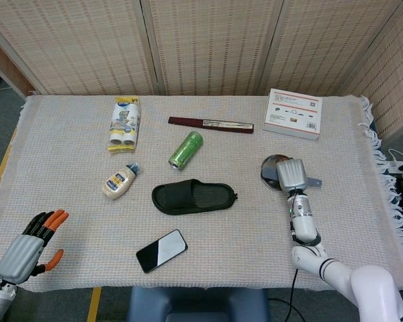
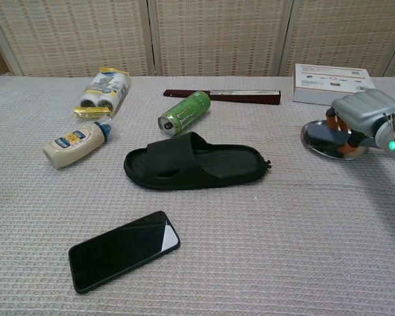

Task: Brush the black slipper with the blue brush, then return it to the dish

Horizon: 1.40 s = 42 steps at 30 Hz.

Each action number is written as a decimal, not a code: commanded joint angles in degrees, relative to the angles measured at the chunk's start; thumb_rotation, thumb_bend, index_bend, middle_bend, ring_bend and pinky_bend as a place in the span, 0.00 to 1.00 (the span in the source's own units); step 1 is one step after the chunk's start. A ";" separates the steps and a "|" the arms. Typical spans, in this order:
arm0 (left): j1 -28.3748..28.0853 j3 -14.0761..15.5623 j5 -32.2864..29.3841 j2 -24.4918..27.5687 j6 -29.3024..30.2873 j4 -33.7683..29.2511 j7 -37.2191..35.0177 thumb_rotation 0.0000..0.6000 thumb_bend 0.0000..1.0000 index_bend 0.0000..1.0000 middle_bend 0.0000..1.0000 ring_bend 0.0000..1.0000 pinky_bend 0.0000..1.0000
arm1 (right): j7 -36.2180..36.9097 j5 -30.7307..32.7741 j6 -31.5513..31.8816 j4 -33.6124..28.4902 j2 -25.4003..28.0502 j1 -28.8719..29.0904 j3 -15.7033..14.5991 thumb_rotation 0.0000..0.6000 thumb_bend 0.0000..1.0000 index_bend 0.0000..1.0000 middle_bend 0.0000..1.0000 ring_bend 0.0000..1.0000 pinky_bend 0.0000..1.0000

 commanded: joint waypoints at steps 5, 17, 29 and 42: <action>0.06 0.04 0.18 -0.08 0.22 -0.11 0.33 1.00 0.45 0.00 0.00 0.00 0.06 | -0.15 -0.78 -0.85 -4.41 3.73 -0.94 0.05 1.00 0.46 0.28 0.37 0.32 0.73; 0.26 0.17 0.59 -0.04 0.79 -0.41 0.65 1.00 0.45 0.00 0.00 0.00 0.06 | -3.00 1.77 -1.64 -11.29 8.78 -2.64 0.24 1.00 0.46 0.11 0.26 0.23 0.67; 0.45 -0.92 -1.34 -0.21 1.10 0.49 0.08 1.00 0.45 0.00 0.00 0.00 0.06 | 27.14 -19.33 17.92 -41.19 29.15 -19.31 -5.29 1.00 0.25 0.00 0.04 0.01 0.22; 0.83 -2.81 -3.50 -2.18 1.99 1.42 3.20 1.00 0.45 0.00 0.00 0.00 0.06 | 35.81 -40.11 46.77 -32.54 31.72 -36.91 -16.14 1.00 0.15 0.00 0.00 0.00 0.00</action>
